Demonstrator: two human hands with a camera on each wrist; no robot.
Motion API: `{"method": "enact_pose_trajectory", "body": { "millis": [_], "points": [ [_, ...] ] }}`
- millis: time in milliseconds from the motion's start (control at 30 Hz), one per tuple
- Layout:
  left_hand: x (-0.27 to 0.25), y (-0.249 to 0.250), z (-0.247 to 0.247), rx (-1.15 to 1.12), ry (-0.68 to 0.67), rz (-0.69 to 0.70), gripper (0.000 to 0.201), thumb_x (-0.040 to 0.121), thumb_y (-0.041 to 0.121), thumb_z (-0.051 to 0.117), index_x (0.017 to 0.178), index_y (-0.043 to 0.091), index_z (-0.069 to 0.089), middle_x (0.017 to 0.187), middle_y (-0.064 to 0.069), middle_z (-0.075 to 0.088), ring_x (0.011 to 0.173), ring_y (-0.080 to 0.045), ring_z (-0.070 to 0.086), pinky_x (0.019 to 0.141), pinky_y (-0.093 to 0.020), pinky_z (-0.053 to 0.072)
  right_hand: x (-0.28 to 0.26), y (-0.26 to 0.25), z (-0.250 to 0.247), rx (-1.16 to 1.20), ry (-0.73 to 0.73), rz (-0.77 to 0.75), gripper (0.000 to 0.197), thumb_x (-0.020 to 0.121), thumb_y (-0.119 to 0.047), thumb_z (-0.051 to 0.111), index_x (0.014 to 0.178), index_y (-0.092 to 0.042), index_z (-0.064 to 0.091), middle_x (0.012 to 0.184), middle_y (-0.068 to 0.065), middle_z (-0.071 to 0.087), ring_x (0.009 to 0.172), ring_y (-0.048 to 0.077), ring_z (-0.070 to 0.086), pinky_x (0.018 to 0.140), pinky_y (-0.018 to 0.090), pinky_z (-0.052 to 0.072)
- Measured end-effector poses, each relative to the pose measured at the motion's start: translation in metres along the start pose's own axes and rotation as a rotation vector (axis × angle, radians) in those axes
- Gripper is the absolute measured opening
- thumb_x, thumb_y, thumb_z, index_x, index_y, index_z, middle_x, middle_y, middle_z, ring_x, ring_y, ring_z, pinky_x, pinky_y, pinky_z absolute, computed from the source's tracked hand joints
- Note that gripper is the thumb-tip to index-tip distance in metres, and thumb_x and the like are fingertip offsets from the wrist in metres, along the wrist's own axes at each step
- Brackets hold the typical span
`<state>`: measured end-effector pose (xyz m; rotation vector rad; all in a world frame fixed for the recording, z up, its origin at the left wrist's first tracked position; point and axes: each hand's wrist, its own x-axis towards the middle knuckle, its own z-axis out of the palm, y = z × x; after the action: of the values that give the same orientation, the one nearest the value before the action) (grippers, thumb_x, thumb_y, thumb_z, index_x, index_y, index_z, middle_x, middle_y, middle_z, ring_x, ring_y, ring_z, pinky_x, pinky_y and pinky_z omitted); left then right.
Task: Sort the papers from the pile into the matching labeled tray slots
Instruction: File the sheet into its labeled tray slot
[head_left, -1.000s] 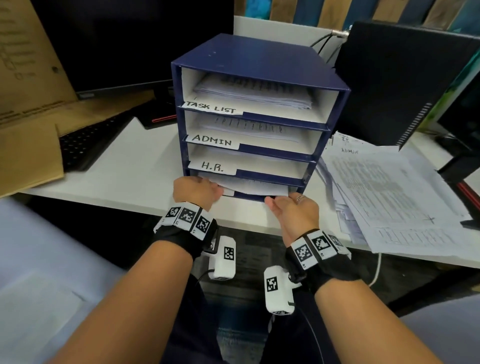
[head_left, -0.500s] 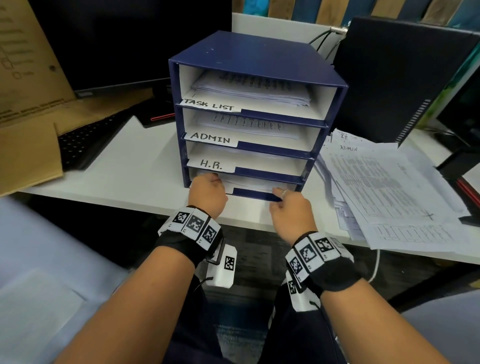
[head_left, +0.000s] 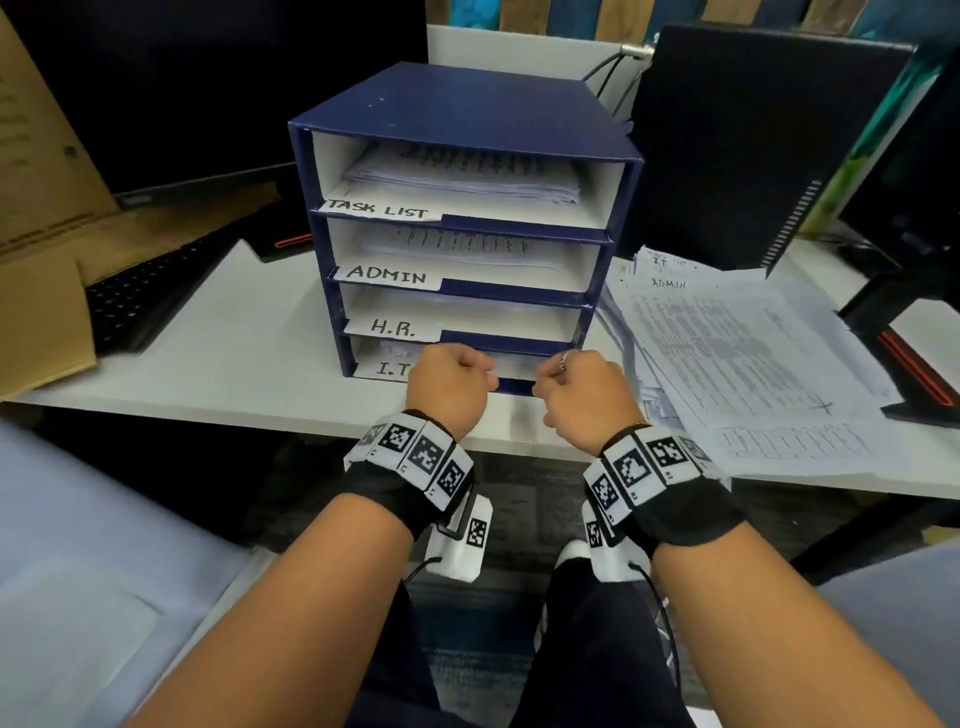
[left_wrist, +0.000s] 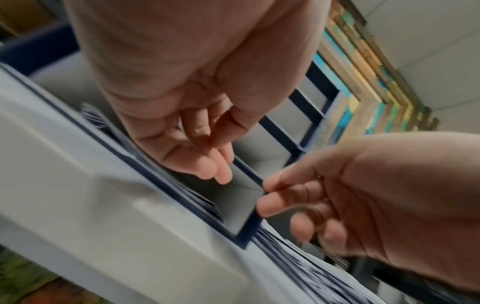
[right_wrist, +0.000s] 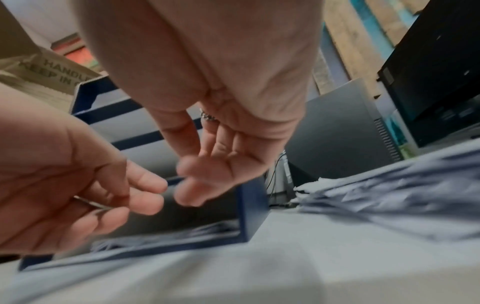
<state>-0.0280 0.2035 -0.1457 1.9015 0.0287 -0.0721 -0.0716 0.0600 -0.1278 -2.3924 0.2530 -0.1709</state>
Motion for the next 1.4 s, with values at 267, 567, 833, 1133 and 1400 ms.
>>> {"method": "enact_pose_trajectory", "body": {
  "millis": [267, 567, 833, 1133, 1400],
  "points": [
    [-0.03, 0.046, 0.089, 0.055, -0.42, 0.155, 0.024, 0.092, 0.008, 0.049, 0.103, 0.016, 0.069, 0.093, -0.002, 0.074, 0.076, -0.015, 0.065, 0.081, -0.035, 0.058, 0.012, 0.046, -0.093, -0.257, 0.314, 0.183, 0.023, 0.096, -0.02, 0.05, 0.104, -0.014, 0.07, 0.103, 0.012, 0.071, 0.09, 0.034, 0.064, 0.075, 0.031, 0.047],
    [-0.014, 0.07, 0.161, 0.204, -0.507, 0.136, 0.028, 0.095, 0.013, 0.05, 0.123, 0.012, 0.056, 0.128, -0.009, 0.057, 0.121, -0.026, 0.053, 0.104, -0.033, 0.043, 0.02, 0.114, -0.117, -0.509, -0.004, 0.323, 0.03, 0.095, -0.024, 0.051, 0.117, -0.013, 0.067, 0.116, 0.01, 0.068, 0.1, 0.029, 0.064, 0.089, 0.039, 0.055],
    [-0.002, 0.076, 0.182, 0.236, -0.444, 0.141, 0.033, 0.093, 0.01, 0.048, 0.071, 0.029, 0.033, 0.086, 0.004, 0.045, 0.089, -0.018, 0.046, 0.081, -0.029, 0.041, 0.025, 0.133, -0.132, -0.56, -0.072, 0.275, 0.041, 0.095, -0.048, 0.055, 0.126, -0.021, 0.062, 0.106, 0.002, 0.071, 0.096, 0.021, 0.066, 0.084, 0.03, 0.051],
    [0.01, 0.093, 0.195, 0.347, -0.399, 0.119, 0.006, 0.091, 0.008, 0.054, 0.094, 0.003, 0.056, 0.085, -0.009, 0.053, 0.086, -0.028, 0.06, 0.071, -0.034, 0.049, 0.019, 0.136, -0.143, -0.437, -0.057, 0.264, 0.034, 0.088, -0.044, 0.07, 0.116, -0.026, 0.068, 0.111, 0.0, 0.069, 0.088, 0.015, 0.06, 0.078, 0.024, 0.048],
    [-0.017, 0.09, 0.216, 0.327, -0.406, 0.386, 0.041, 0.086, 0.0, 0.053, 0.124, 0.014, 0.064, 0.115, -0.006, 0.07, 0.107, -0.026, 0.064, 0.095, -0.035, 0.053, 0.013, 0.139, -0.141, -0.45, -0.021, 0.252, 0.031, 0.094, -0.03, 0.059, 0.121, -0.015, 0.066, 0.112, 0.01, 0.068, 0.101, 0.029, 0.065, 0.086, 0.035, 0.054]
  ]
}}
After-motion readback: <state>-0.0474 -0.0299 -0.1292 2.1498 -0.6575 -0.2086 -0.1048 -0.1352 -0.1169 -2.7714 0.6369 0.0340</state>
